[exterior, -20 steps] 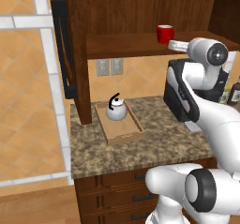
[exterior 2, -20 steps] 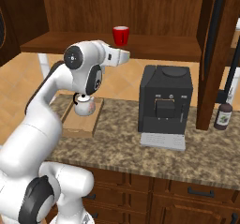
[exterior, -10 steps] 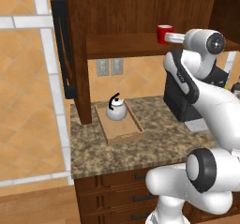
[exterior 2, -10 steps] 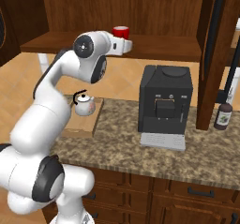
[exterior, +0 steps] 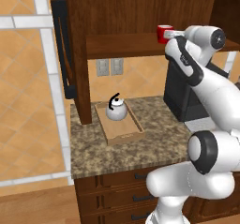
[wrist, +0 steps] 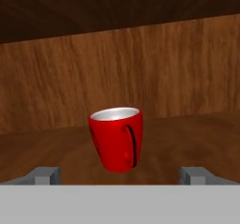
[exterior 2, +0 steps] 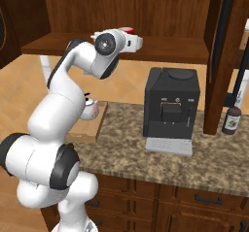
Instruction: Pick the kettle from the counter and place it on the tray. Then pick the mug from the cabinet and place it on the tray. Then close the cabinet doors.
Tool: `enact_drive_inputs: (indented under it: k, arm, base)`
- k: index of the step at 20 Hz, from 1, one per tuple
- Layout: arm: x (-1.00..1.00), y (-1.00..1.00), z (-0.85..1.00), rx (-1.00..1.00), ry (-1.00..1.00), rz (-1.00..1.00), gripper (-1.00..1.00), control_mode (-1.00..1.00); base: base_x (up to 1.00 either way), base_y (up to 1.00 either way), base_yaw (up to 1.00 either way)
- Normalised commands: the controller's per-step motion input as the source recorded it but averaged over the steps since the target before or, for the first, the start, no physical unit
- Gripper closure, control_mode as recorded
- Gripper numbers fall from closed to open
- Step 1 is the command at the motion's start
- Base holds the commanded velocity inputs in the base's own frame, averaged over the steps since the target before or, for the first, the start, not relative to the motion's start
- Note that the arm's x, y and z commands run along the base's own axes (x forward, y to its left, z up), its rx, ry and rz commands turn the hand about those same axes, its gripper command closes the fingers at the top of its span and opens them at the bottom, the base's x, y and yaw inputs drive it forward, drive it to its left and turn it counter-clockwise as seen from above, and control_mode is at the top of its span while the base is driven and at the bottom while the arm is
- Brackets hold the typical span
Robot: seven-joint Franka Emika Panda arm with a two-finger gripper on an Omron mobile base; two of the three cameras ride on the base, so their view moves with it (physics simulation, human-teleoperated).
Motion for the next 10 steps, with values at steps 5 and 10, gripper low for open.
enact_drive_inputs:
  k: [5,10]
  arm:
    - [0.33,-0.04,0.0,0.0,0.0,0.05,-1.0,-1.0]
    - [0.26,0.0,0.0,0.0,0.0,0.03,-1.0,-1.0]
  base:
    - [0.0,0.0,0.0]
    - [0.0,0.0,0.0]
